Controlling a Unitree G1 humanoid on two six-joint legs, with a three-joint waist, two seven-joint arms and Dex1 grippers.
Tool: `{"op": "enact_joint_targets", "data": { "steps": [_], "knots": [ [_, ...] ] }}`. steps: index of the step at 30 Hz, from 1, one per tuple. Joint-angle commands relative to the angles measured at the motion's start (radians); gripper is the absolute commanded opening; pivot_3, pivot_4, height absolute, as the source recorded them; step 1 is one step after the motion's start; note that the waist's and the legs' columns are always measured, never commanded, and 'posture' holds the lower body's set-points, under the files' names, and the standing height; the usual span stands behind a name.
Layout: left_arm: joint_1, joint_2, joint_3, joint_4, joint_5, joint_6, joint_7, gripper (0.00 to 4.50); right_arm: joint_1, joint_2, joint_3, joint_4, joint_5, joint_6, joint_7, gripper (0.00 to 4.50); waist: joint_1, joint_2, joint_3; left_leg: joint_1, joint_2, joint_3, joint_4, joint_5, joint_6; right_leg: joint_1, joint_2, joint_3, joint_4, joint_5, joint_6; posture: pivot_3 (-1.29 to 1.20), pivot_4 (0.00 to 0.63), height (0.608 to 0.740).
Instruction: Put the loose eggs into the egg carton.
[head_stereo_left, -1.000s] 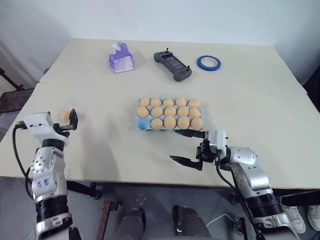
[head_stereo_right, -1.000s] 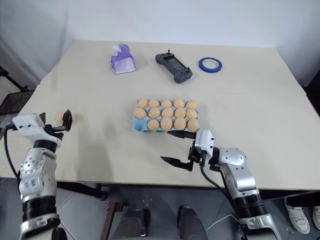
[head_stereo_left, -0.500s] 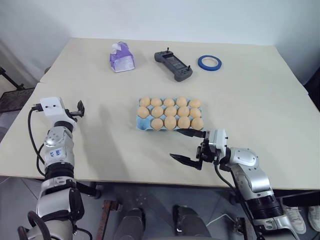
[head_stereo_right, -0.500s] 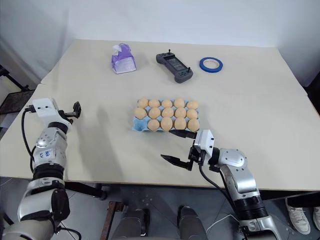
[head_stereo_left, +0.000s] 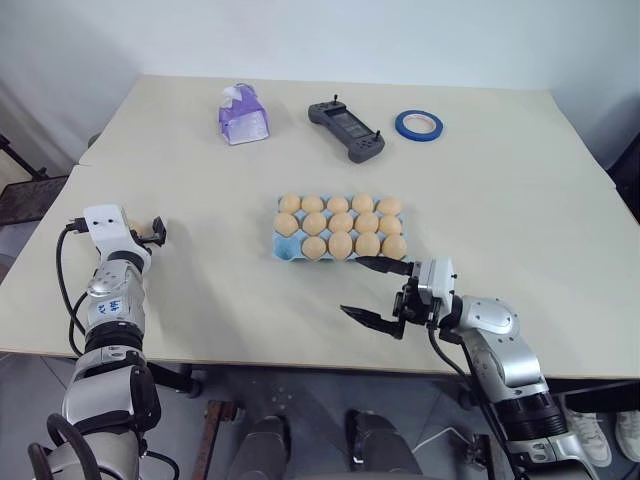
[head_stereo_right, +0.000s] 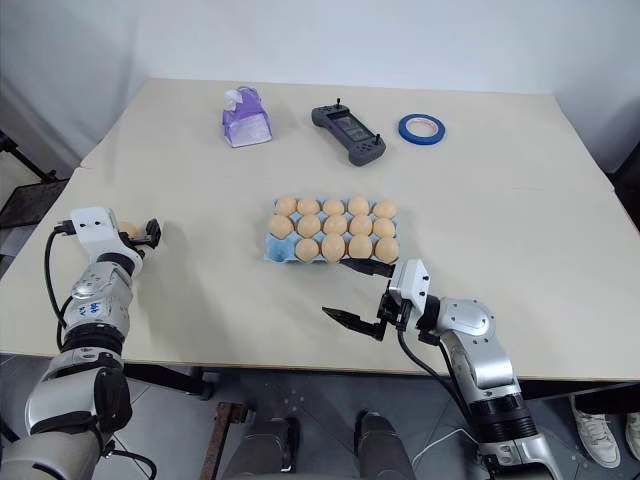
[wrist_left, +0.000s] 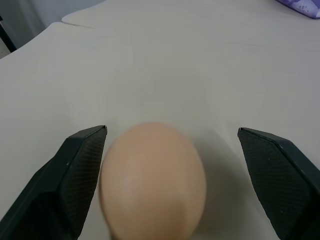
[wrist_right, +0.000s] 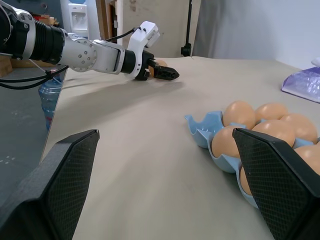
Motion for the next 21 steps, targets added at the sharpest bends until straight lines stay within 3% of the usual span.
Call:
{"op": "enact_joint_targets", "data": {
  "steps": [1, 5, 7, 10, 13, 17, 21],
  "knots": [
    [0.019, 0.017, 0.009, -0.051, -0.014, -0.026, -0.015, 3.51, 0.001, -0.010, -0.007, -0.038, 0.009, 0.004, -0.001, 4.50, 0.000, 0.000, 0.000, 0.000, 0.000, 0.000, 0.000, 0.000, 0.000, 0.000, 0.000, 0.000, 0.000, 0.000, 0.000, 0.00, 0.150, 0.740],
    [0.046, 0.007, 0.021, -0.084, -0.035, -0.055, -0.028, 2.21, 0.001, -0.010, -0.006, -0.036, 0.008, 0.008, 0.001, 4.50, 0.000, 0.000, 0.000, 0.000, 0.000, 0.000, 0.000, 0.000, 0.000, 0.000, 0.000, 0.000, 0.000, 0.000, 0.000, 0.00, 0.150, 0.740],
    [0.066, -0.002, 0.025, -0.116, -0.051, -0.102, -0.062, 1.78, 0.004, -0.011, -0.005, -0.037, 0.006, 0.010, 0.001, 4.50, 0.000, 0.000, 0.000, 0.000, 0.000, 0.000, 0.000, 0.000, -0.001, 0.000, 0.000, 0.000, 0.000, 0.000, 0.000, 0.00, 0.150, 0.740],
    [0.105, -0.014, -0.002, -0.195, -0.063, -0.170, -0.167, 1.75, 0.012, -0.015, -0.007, -0.040, 0.003, 0.013, -0.001, 4.50, 0.001, 0.000, 0.000, 0.000, 0.000, 0.000, 0.000, -0.001, -0.002, 0.000, -0.001, 0.000, 0.000, 0.000, 0.000, 0.00, 0.150, 0.740],
    [0.155, -0.048, -0.063, -0.374, -0.138, -0.172, -0.394, 1.75, 0.023, -0.028, -0.019, -0.045, 0.002, 0.016, -0.006, 4.50, 0.004, 0.000, 0.000, -0.001, 0.000, 0.000, 0.000, -0.002, -0.003, 0.000, -0.001, 0.000, -0.001, 0.000, 0.000, 0.00, 0.150, 0.740],
    [0.206, -0.054, -0.209, -0.577, -0.178, -0.043, -0.645, 1.75, 0.035, -0.044, -0.036, -0.046, 0.000, 0.012, -0.018, 4.50, 0.001, 0.000, 0.000, -0.002, 0.000, 0.000, 0.000, -0.002, -0.003, 0.000, -0.004, 0.004, -0.003, 0.000, -0.001, 0.00, 0.150, 0.740],
    [0.176, -0.066, -0.308, -0.579, -0.106, -0.006, -0.684, 1.75, 0.039, -0.049, -0.047, -0.046, -0.004, 0.006, -0.034, 4.50, -0.006, 0.000, 0.000, -0.001, 0.001, 0.002, -0.001, -0.002, -0.003, 0.000, -0.002, 0.007, -0.003, -0.001, -0.001, 0.00, 0.150, 0.740]
  ]
}}
